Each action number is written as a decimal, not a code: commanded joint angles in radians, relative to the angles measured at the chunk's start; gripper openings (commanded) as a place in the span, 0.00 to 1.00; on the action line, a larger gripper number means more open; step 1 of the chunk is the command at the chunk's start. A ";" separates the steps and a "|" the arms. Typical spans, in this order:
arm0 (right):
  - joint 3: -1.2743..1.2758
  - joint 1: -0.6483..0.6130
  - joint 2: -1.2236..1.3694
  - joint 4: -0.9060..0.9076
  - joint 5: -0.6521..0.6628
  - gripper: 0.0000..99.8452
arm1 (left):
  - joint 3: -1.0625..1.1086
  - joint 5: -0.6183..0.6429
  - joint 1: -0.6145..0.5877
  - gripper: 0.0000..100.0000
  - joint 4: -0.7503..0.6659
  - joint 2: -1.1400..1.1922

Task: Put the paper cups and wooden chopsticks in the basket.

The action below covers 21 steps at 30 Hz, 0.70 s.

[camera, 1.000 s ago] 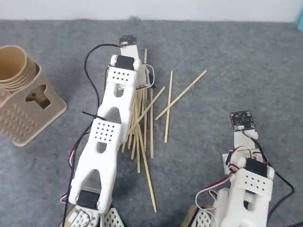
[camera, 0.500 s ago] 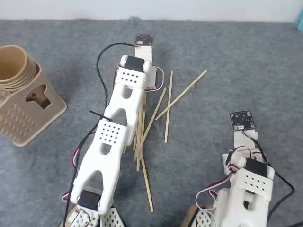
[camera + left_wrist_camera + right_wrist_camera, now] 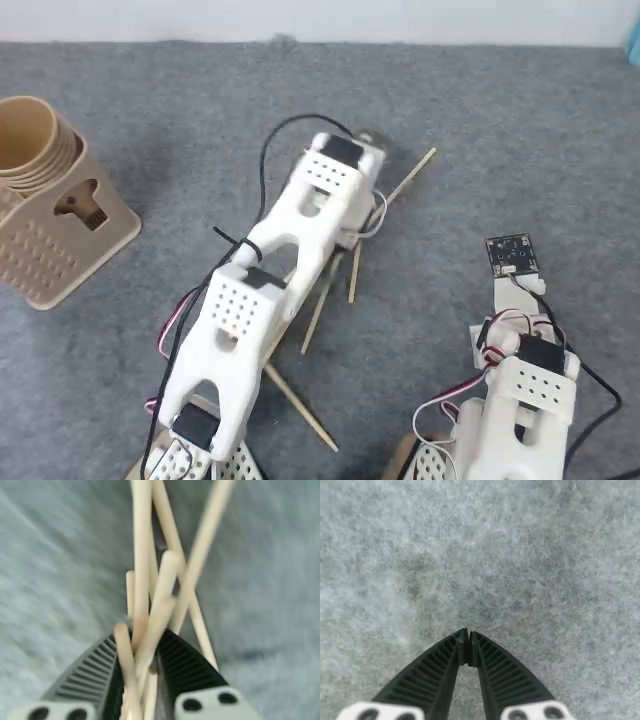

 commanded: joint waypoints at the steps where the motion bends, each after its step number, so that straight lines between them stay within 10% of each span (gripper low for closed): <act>1: -0.005 0.022 -0.022 -0.018 0.011 0.01 | 0.177 -0.063 0.034 0.01 0.043 -0.130; 21: -0.005 0.022 -0.022 -0.015 0.011 0.01 | 0.278 -0.514 -0.006 0.05 0.041 -0.298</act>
